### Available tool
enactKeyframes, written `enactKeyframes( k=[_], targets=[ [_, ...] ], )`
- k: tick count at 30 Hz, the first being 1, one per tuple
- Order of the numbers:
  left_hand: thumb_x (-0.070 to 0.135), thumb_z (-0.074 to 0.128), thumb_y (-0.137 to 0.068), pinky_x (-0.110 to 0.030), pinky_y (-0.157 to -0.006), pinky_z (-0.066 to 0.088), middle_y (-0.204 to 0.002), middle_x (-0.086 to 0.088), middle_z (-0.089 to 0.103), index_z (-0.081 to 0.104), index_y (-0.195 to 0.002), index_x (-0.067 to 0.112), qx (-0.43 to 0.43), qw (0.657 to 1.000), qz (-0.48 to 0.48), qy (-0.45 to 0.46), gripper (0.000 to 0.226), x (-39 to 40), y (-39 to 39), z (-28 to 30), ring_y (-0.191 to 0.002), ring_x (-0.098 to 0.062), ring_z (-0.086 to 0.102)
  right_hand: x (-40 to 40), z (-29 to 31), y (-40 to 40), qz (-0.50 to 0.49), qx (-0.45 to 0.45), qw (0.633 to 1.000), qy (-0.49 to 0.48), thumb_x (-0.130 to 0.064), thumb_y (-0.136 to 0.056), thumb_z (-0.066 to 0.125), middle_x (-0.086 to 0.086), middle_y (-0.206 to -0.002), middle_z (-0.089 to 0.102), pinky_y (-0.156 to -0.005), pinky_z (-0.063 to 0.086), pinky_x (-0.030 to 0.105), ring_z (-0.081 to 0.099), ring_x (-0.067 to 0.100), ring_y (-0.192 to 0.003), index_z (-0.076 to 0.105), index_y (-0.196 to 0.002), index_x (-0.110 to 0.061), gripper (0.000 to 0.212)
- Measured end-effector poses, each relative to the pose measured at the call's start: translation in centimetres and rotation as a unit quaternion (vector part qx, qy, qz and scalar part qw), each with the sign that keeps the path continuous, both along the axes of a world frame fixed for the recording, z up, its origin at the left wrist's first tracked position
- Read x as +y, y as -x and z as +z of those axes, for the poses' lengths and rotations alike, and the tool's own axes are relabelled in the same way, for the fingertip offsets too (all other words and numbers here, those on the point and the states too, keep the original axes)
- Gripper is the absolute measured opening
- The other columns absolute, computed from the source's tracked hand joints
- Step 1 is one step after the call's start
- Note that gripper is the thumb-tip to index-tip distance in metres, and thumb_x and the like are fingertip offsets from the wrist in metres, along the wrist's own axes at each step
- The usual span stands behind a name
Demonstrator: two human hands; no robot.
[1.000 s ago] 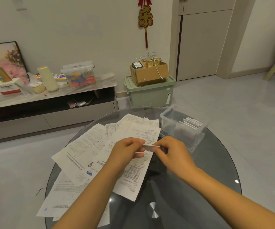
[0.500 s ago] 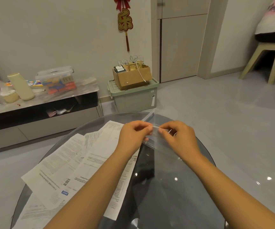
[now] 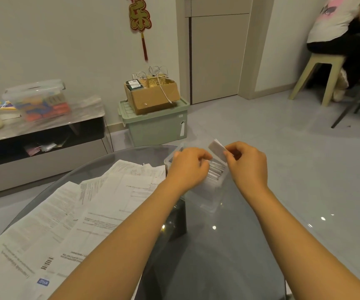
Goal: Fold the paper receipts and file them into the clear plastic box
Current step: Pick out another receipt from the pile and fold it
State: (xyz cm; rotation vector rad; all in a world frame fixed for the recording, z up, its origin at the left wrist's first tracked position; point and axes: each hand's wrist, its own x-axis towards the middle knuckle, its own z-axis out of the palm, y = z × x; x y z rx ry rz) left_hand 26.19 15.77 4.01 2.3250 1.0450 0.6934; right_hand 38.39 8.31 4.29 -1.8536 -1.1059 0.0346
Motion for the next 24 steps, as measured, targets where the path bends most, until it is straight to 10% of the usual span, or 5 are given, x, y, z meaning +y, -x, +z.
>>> enactKeyframes(
  k=[8, 24],
  targets=[
    [0.033, 0.028, -0.086, -0.034, -0.088, 0.031, -0.125, 0.001, 0.055, 0.059, -0.117, 0.017, 0.213, 0.963, -0.094, -0.135, 0.047, 0.8, -1.7, -0.8, -0.108, -0.018, 0.042, 1.3, -0.8, -0.4, -0.002, -0.063, 0.997, 0.034, -0.018, -0.087, 0.062, 0.004, -0.088, 0.069, -0.069, 0.049, 0.035, 0.059, 0.023, -0.083, 0.073, -0.091, -0.015, 0.012],
    [0.028, 0.028, -0.077, -0.029, -0.095, 0.032, -0.121, -0.003, 0.053, 0.059, -0.118, 0.011, 0.082, 0.989, -0.065, -0.107, 0.054, 0.1, -0.5, -1.2, -0.113, -0.017, 0.041, 2.8, -0.6, -0.2, -0.035, -0.117, 0.978, 0.167, -0.004, -0.086, 0.056, 0.012, -0.105, 0.055, -0.072, 0.040, 0.030, 0.051, 0.028, -0.103, 0.072, -0.094, -0.005, 0.018]
  ],
)
